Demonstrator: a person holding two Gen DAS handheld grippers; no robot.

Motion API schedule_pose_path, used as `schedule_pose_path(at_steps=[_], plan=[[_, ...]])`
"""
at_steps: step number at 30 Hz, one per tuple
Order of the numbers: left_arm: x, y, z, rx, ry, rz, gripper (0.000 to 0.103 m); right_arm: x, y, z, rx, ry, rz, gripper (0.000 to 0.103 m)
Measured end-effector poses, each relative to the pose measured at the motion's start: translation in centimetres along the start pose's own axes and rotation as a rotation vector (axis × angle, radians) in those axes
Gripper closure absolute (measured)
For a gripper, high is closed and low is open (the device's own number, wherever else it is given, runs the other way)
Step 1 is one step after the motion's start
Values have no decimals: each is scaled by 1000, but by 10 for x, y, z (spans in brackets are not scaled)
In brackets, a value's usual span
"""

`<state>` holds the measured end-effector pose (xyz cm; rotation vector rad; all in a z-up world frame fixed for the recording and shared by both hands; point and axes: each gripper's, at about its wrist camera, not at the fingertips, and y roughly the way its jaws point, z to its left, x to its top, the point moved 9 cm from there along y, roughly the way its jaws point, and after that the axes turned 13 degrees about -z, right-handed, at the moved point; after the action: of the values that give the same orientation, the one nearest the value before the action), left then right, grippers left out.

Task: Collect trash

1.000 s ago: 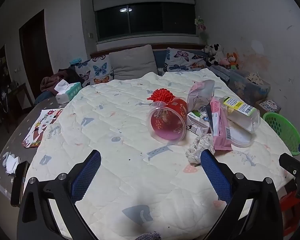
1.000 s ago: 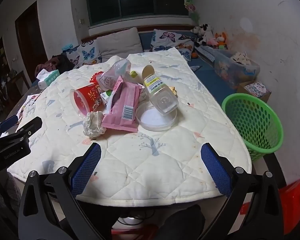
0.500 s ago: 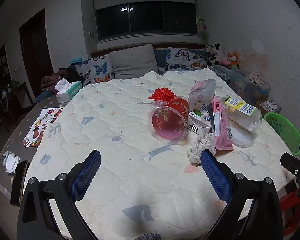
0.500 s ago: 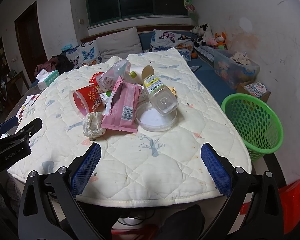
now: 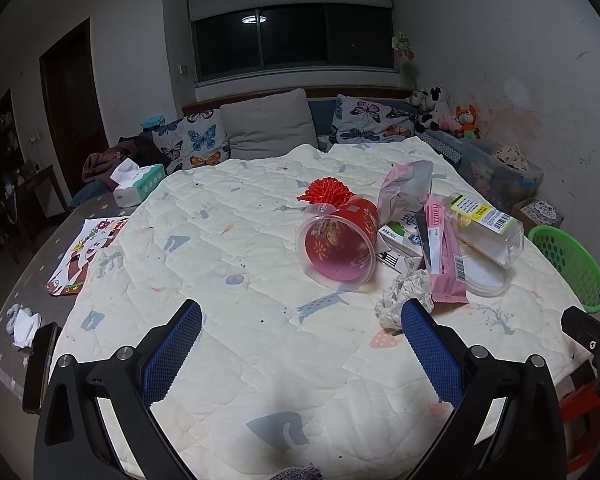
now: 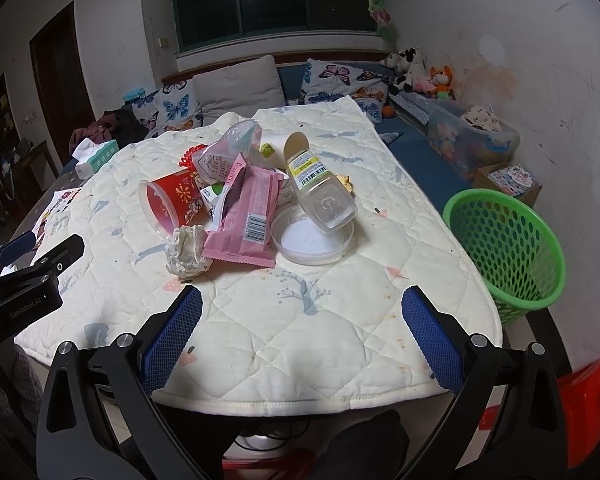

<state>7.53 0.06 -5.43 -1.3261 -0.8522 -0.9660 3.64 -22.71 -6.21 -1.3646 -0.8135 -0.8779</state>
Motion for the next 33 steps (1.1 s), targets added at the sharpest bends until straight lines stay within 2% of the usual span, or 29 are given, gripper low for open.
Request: schedule_pose_path(at_steps=[33], plan=[[13,-28,3,0,1,-36,6,11,-22,3,4,12,-50,4]])
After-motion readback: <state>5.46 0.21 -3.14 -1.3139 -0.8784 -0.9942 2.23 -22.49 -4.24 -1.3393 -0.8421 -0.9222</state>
